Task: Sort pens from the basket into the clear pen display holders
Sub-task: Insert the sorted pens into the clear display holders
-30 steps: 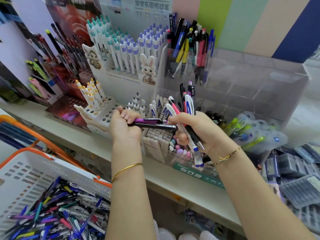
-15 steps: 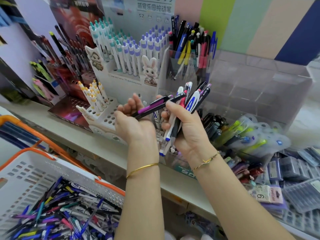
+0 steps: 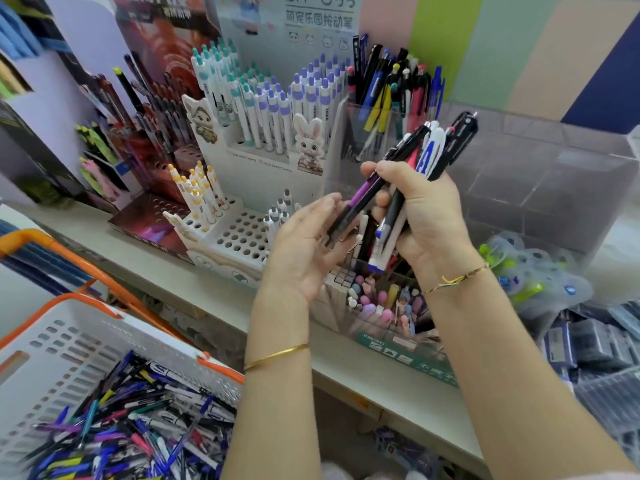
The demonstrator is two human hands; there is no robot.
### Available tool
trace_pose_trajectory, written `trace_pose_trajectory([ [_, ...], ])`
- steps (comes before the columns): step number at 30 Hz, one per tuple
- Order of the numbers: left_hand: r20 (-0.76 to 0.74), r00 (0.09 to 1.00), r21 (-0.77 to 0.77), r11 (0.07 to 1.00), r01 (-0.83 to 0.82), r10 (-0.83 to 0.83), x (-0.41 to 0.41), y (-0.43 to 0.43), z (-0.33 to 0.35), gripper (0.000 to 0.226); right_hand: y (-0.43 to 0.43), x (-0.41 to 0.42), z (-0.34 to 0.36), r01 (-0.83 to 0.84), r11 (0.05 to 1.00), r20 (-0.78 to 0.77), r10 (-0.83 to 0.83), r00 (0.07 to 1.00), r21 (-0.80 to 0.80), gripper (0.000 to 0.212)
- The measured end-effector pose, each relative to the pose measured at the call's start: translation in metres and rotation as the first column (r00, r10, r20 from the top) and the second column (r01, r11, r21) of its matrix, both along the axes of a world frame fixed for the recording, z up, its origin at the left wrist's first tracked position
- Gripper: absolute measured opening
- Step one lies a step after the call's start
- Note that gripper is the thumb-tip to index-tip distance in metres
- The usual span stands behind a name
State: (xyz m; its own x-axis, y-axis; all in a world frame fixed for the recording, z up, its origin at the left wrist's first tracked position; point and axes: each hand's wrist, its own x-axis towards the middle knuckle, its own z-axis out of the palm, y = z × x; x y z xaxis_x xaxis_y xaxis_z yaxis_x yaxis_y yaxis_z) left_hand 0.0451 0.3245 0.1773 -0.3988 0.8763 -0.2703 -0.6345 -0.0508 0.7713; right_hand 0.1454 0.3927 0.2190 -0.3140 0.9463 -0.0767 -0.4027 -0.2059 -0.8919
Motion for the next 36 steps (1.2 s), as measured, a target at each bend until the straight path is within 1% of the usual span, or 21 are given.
trace_pose_trajectory([
  [1, -0.225, 0.972, -0.013, 0.998, 0.067, -0.068, -0.004, -0.002, 0.002, 0.027, 0.002, 0.004, 0.001, -0.04, 0.999, 0.068, 0.038, 0.997, 0.027, 0.008],
  [2, -0.376, 0.916, 0.002, 0.988, 0.153, -0.141, -0.006, -0.003, 0.006, 0.03, 0.002, 0.007, 0.003, -0.082, 0.996, 0.136, 0.075, 0.988, 0.045, 0.005],
  [3, -0.447, 0.869, 0.013, 0.97, 0.242, -0.211, -0.006, -0.002, 0.01, 0.035, 0.002, 0.01, 0.004, -0.114, 0.992, 0.193, 0.101, 0.976, 0.055, 0.002],
  [5, -0.491, 0.824, 0.004, 0.945, 0.328, -0.284, -0.002, 0.002, 0.016, 0.043, 0.001, 0.013, 0.004, -0.149, 0.987, 0.274, 0.125, 0.954, 0.066, 0.01],
  [7, -0.492, 0.821, -0.019, 0.946, 0.324, -0.291, 0.006, 0.007, 0.021, 0.037, -0.001, 0.015, 0.005, -0.171, 0.981, 0.338, 0.129, 0.932, 0.095, 0.009],
  [10, -0.421, 0.854, -0.091, 0.951, 0.297, -0.307, 0.023, 0.014, 0.022, 0.035, 0.0, 0.02, 0.004, -0.187, 0.975, 0.406, 0.123, 0.906, 0.123, 0.013],
  [13, -0.432, 0.858, -0.161, 0.96, 0.23, -0.278, 0.037, 0.025, 0.021, 0.025, 0.003, 0.028, 0.005, -0.184, 0.978, 0.381, 0.133, 0.915, 0.101, 0.015],
  [15, -0.397, 0.885, -0.137, 0.969, 0.207, -0.245, 0.046, 0.029, 0.02, 0.017, 0.005, 0.035, 0.008, -0.184, 0.978, 0.368, 0.134, 0.92, 0.102, 0.014],
  [16, -0.356, 0.908, -0.113, 0.975, 0.192, -0.22, 0.05, 0.031, 0.019, 0.018, 0.005, 0.039, 0.009, -0.182, 0.977, 0.374, 0.128, 0.918, 0.113, 0.013],
  [19, -0.196, 0.971, -0.027, 0.99, 0.136, -0.138, 0.061, 0.036, 0.019, 0.019, 0.008, 0.046, 0.008, -0.151, 0.971, 0.431, 0.057, 0.901, 0.186, 0.011],
  [22, -0.039, 0.995, 0.021, 0.995, 0.098, -0.097, 0.073, 0.042, 0.022, 0.017, 0.011, 0.05, 0.005, -0.124, 0.968, 0.46, 0.009, 0.888, 0.219, 0.012],
  [24, 0.084, 0.99, 0.042, 0.993, 0.109, -0.113, 0.079, 0.044, 0.023, 0.014, 0.013, 0.053, 0.005, -0.098, 0.961, 0.487, -0.041, 0.872, 0.257, 0.014],
  [26, 0.179, 0.965, 0.064, 0.981, 0.181, -0.19, 0.082, 0.044, 0.023, 0.023, 0.015, 0.056, 0.007, -0.071, 0.947, 0.505, -0.103, 0.857, 0.314, 0.006],
  [27, 0.202, 0.954, 0.07, 0.975, 0.212, -0.222, 0.084, 0.045, 0.022, 0.029, 0.017, 0.057, 0.009, -0.055, 0.941, 0.511, -0.131, 0.85, 0.333, 0.006],
  [28, 0.214, 0.948, 0.073, 0.971, 0.227, -0.237, 0.085, 0.046, 0.022, 0.032, 0.018, 0.058, 0.01, -0.044, 0.939, 0.513, -0.147, 0.846, 0.341, 0.013],
  [30, 0.222, 0.95, 0.053, 0.975, 0.214, -0.221, 0.088, 0.049, 0.023, 0.034, 0.021, 0.057, 0.011, -0.054, 0.935, 0.536, -0.152, 0.831, 0.349, 0.02],
  [33, 0.23, 0.952, 0.017, 0.978, 0.206, -0.204, 0.092, 0.051, 0.024, 0.039, 0.024, 0.054, 0.01, -0.102, 0.925, 0.602, -0.152, 0.784, 0.366, 0.019],
  [36, 0.309, 0.921, 0.022, 0.97, 0.24, -0.235, 0.093, 0.052, 0.025, 0.041, 0.028, 0.052, 0.005, -0.128, 0.92, 0.657, -0.163, 0.736, 0.372, 0.027],
])
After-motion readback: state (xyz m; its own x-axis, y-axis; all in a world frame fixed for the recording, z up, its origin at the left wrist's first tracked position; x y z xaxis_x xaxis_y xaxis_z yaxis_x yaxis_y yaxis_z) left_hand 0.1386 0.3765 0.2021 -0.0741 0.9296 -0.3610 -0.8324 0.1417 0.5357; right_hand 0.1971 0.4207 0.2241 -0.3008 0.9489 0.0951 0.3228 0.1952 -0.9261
